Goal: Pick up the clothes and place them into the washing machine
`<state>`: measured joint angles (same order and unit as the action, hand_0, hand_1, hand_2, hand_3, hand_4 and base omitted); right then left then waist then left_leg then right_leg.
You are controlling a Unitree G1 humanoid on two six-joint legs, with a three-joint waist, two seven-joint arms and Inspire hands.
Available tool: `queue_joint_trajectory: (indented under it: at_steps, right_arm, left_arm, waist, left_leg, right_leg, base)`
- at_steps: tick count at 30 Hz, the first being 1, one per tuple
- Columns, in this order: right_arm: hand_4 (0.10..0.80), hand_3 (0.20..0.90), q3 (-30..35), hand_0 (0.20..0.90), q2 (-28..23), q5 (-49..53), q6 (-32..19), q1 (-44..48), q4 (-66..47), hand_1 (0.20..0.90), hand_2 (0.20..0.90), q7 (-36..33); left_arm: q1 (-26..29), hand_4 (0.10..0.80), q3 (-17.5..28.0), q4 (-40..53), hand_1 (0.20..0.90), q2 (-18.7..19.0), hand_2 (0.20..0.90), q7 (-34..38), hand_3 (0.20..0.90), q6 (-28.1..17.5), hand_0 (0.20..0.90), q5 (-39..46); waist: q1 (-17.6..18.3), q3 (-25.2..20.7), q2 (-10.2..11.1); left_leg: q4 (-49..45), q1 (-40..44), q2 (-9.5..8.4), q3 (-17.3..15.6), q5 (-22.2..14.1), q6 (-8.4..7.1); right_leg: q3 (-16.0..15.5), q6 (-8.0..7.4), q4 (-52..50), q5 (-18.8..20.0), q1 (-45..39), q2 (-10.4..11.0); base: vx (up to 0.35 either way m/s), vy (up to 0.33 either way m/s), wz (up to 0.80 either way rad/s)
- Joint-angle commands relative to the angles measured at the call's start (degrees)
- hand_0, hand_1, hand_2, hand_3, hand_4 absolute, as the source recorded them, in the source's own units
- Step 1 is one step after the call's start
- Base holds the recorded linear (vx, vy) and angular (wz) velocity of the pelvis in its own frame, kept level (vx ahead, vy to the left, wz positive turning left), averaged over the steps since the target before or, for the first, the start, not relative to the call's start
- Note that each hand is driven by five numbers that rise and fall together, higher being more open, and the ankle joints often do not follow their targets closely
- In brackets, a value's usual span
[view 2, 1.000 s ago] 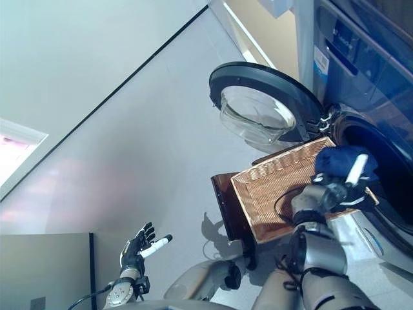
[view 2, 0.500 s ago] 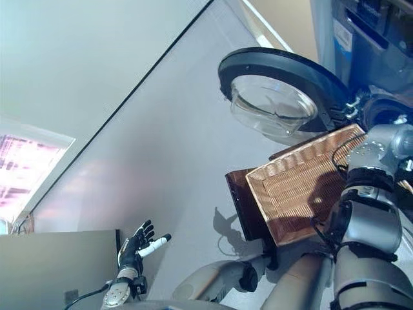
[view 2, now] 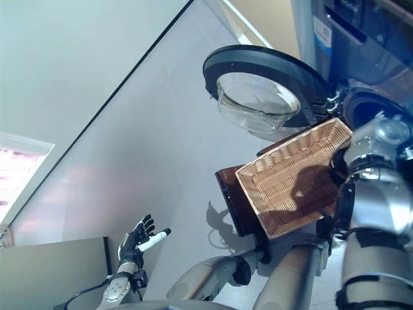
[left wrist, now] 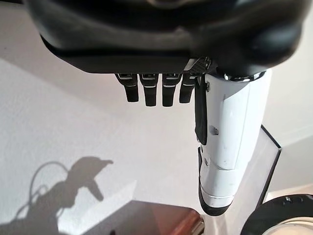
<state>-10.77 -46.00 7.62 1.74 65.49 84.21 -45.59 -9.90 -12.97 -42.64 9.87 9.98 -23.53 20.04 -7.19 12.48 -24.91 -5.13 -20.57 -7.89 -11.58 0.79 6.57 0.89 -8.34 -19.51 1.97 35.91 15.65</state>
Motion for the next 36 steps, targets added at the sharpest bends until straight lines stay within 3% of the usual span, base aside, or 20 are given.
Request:
queue_joint_trajectory:
  at_steps: [1, 6, 11, 17, 22, 26, 27, 35, 36]
  right_arm:
    - [0.800, 0.900, -16.6, 0.900, -12.6, -18.2, -0.7, 13.2, -9.8, 0.900, 0.900, 2.7]
    - [0.800, 0.900, -14.4, 0.900, -10.9, -14.5, -3.0, 10.3, -10.9, 0.900, 0.900, 6.1]
    - [0.800, 0.900, -9.8, 0.900, -6.0, -5.2, -7.0, 3.1, -9.1, 0.900, 0.900, 12.4]
    - [0.800, 0.900, -6.0, 0.900, 4.7, 0.2, -10.4, -7.7, -10.3, 0.900, 0.900, 17.2]
    - [0.800, 0.900, -0.9, 0.900, 14.7, 8.7, -14.1, -18.2, -13.8, 0.900, 0.900, 20.8]
    - [0.800, 0.900, -1.0, 0.900, 21.5, 9.7, -14.6, -23.4, -15.9, 0.900, 0.900, 22.5]
    - [0.800, 0.900, -0.9, 0.900, 24.2, 10.4, -15.3, -26.7, -17.9, 0.900, 0.900, 23.3]
    - [0.800, 0.900, 0.1, 0.900, 27.6, 9.0, -15.0, -33.8, -18.7, 0.900, 0.900, 24.9]
    - [0.800, 0.900, -1.4, 0.900, 27.5, 3.8, -13.8, -34.5, -17.7, 0.900, 0.900, 24.0]
  left_arm:
    - [-1.2, 0.800, 4.6, 1.2, 0.900, 3.7, 0.900, 2.7, 0.900, -1.9, 0.900, -1.5]
    - [-1.0, 0.800, 5.1, 1.8, 0.900, 3.9, 0.900, 2.0, 0.900, -1.9, 0.900, -0.6]
    - [-0.5, 0.800, 5.3, -0.1, 0.900, 3.1, 0.900, 1.6, 0.900, -1.0, 0.900, 0.4]
    - [0.3, 0.800, 5.4, -3.4, 0.900, 2.7, 0.900, 0.3, 0.900, -0.3, 0.900, 1.2]
    - [0.8, 0.800, 5.7, -4.7, 0.900, 2.1, 0.900, -0.4, 0.900, 0.1, 0.900, 1.9]
    - [1.2, 0.800, 6.9, -6.2, 0.900, 2.4, 0.900, -0.2, 0.900, 0.5, 0.900, 0.9]
    - [1.4, 0.800, 7.0, -6.6, 0.900, 2.5, 0.900, 0.0, 0.900, 0.7, 0.900, -0.2]
    - [1.5, 0.800, 8.5, -9.8, 0.900, 2.3, 0.900, 0.9, 0.900, 1.3, 0.900, -2.4]
    - [1.9, 0.800, 9.2, -11.6, 0.900, 2.4, 0.900, 1.5, 0.900, 1.5, 0.900, -3.2]
  waist:
    - [-3.3, -6.0, -1.8]
    - [-2.9, -5.5, -0.8]
    - [-2.4, -4.3, 1.2]
    - [-2.2, -2.9, 3.8]
    - [-2.1, -2.0, 6.8]
    - [-2.3, -2.1, 9.6]
    - [-2.4, -2.4, 11.2]
    - [-2.4, -3.7, 16.3]
    - [-2.3, -4.4, 17.7]
  left_leg:
    - [-3.7, -6.5, 3.56, 4.5, 2.2, -7.21]
    - [-3.7, -6.7, 3.80, 4.5, 2.4, -7.20]
    - [-4.4, -7.0, 4.23, 4.3, 2.2, -7.12]
    - [-5.3, -7.0, 4.94, 4.4, 2.2, -6.95]
    - [-5.3, -6.0, 5.40, 5.2, 2.1, -6.96]
    - [-4.7, -4.1, 5.77, 5.8, 2.1, -6.99]
    - [-4.1, -2.8, 6.05, 6.2, 2.0, -7.04]
    - [-1.0, 2.4, 6.59, 7.2, 2.2, -7.46]
    - [0.3, 3.8, 6.71, 7.3, 2.4, -7.58]
  right_leg:
    - [-3.7, 6.32, -0.9, -3.7, -2.9, -4.7]
    - [-3.8, 6.36, -0.7, -3.4, -2.9, -4.9]
    - [-3.7, 6.54, -0.8, -3.0, -2.8, -5.2]
    - [-4.0, 6.76, -0.5, -2.8, -3.7, -5.6]
    - [-5.0, 6.84, 0.1, -2.7, -5.6, -5.7]
    - [-6.2, 6.61, 1.7, -2.3, -8.5, -6.1]
    - [-6.7, 6.39, 3.1, -2.0, -10.4, -6.3]
    - [-9.0, 5.60, 8.7, -0.9, -17.2, -6.6]
    - [-9.4, 5.32, 10.5, -0.4, -19.1, -6.8]
  base:
    - [0.000, 0.000, 0.00]
    - [0.000, 0.000, 0.00]
    - [-0.012, -0.007, 0.00]
    - [-0.009, -0.012, -0.01]
    - [-0.002, -0.046, 0.09]
    - [0.051, -0.066, 0.07]
    - [0.083, -0.092, 0.18]
    - [0.067, -0.049, 0.07]
    - [0.071, -0.050, 0.00]
